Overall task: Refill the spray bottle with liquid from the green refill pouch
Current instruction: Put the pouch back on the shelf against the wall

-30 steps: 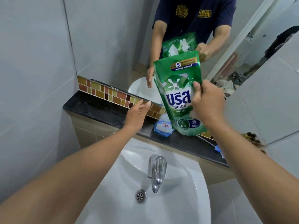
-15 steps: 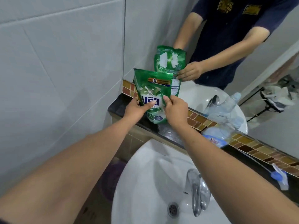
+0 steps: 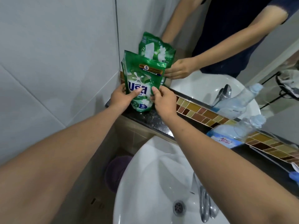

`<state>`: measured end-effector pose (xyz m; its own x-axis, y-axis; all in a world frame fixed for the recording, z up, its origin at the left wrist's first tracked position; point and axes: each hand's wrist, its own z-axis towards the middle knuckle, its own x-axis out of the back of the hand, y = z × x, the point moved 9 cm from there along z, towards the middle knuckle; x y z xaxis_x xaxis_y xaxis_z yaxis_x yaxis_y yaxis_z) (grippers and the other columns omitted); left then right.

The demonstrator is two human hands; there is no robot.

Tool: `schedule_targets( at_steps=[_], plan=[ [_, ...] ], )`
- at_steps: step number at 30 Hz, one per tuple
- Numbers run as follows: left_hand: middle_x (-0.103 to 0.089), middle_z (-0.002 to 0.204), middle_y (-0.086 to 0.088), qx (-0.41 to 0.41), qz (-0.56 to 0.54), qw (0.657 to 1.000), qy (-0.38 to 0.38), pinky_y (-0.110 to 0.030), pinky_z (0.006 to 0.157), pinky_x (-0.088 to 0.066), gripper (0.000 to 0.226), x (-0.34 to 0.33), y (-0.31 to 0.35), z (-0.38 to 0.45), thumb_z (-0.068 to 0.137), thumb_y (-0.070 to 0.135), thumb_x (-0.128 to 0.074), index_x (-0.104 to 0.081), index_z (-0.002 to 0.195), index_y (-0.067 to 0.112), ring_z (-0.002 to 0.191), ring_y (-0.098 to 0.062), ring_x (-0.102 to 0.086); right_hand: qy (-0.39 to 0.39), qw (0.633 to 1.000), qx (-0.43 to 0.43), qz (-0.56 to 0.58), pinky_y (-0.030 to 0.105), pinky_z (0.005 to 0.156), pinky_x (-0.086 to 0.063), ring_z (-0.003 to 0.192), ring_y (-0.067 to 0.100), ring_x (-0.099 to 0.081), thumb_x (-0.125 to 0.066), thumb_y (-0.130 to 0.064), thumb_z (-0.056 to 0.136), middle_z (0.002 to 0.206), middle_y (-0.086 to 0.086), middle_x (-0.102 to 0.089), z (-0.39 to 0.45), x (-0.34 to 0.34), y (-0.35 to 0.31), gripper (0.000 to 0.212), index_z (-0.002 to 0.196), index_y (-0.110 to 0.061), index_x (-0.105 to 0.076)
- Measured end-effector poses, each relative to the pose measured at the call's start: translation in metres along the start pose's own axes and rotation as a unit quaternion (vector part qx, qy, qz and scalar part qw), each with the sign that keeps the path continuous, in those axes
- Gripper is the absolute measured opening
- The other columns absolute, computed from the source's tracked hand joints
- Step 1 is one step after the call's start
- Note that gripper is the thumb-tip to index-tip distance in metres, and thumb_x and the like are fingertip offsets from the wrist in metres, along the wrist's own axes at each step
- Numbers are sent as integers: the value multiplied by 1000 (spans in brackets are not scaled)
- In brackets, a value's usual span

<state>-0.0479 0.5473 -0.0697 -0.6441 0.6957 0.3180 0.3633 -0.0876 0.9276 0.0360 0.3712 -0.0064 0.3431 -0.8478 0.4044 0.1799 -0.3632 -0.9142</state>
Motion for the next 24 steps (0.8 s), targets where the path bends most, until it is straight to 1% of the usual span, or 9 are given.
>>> schedule_targets(
  at_steps=[2,3,5,7,9,11,17,20,24],
  plan=[
    [-61,137,-2,8,23,1000,17,-34,103,-46,92,5,1,-8,66,71,-76,-54,138,18,122,-20,-59,-20,1000,-6,-17,30,76,-56,82,14,-64,-56,-22,97,98,-1,-69,-7,5,-2,21,111,-9,-66],
    [-61,137,-2,7,28,999,27,-37,105,-45,90,7,4,-16,69,71,-75,-53,138,17,123,-21,-59,-21,999,-10,-33,25,80,-54,89,11,-61,-57,-20,96,105,-3,-66,-12,11,-1,27,121,-10,-63],
    [-62,133,-2,-12,28,998,54,-33,100,-45,75,8,9,-32,82,62,-69,-54,137,14,117,-19,-59,-13,997,-16,-74,28,90,-49,99,14,-59,-59,-19,95,113,1,-65,-27,27,7,36,129,-9,-57],
    [-65,125,-1,-25,22,996,87,-29,91,-46,55,9,13,-55,92,54,-59,-59,131,15,110,-16,-60,-14,994,-21,-108,27,86,-48,97,14,-59,-59,-19,95,107,0,-65,-48,47,22,36,129,-10,-57],
    [-64,125,-1,-34,39,991,124,-33,92,-48,52,3,16,-78,94,51,-52,-59,131,16,110,-20,-62,-17,991,-33,-131,24,78,-49,90,12,-61,-58,-18,95,98,-5,-62,-72,70,41,33,127,-12,-58],
    [-59,128,-4,-54,69,988,128,-32,88,-46,47,-16,22,-101,97,44,-49,-57,134,15,108,-22,-61,-9,987,-50,-154,19,74,-48,87,9,-60,-58,-18,96,101,-5,-64,-97,99,62,31,126,-15,-59],
    [-60,118,0,-144,107,984,12,-28,78,-43,39,-123,56,-171,99,40,-52,-61,128,16,94,-15,-59,37,969,-89,-229,36,81,-55,94,20,-62,-57,-24,93,106,2,-68,-159,207,113,21,112,-20,-66],
    [-60,123,0,-170,132,975,-61,-30,83,-46,49,-182,72,-198,95,51,-56,-61,129,16,105,-18,-60,68,962,-107,-242,37,81,-55,90,18,-64,-57,-24,93,104,1,-70,-182,269,140,24,114,-19,-66],
    [-44,144,1,-188,186,960,-96,-37,97,-45,75,-241,91,-224,85,67,-59,-46,144,23,127,-18,-48,99,956,-134,-241,30,81,-52,90,16,-63,-55,-21,95,105,0,-70,-204,345,176,25,117,-18,-66]
  ],
)
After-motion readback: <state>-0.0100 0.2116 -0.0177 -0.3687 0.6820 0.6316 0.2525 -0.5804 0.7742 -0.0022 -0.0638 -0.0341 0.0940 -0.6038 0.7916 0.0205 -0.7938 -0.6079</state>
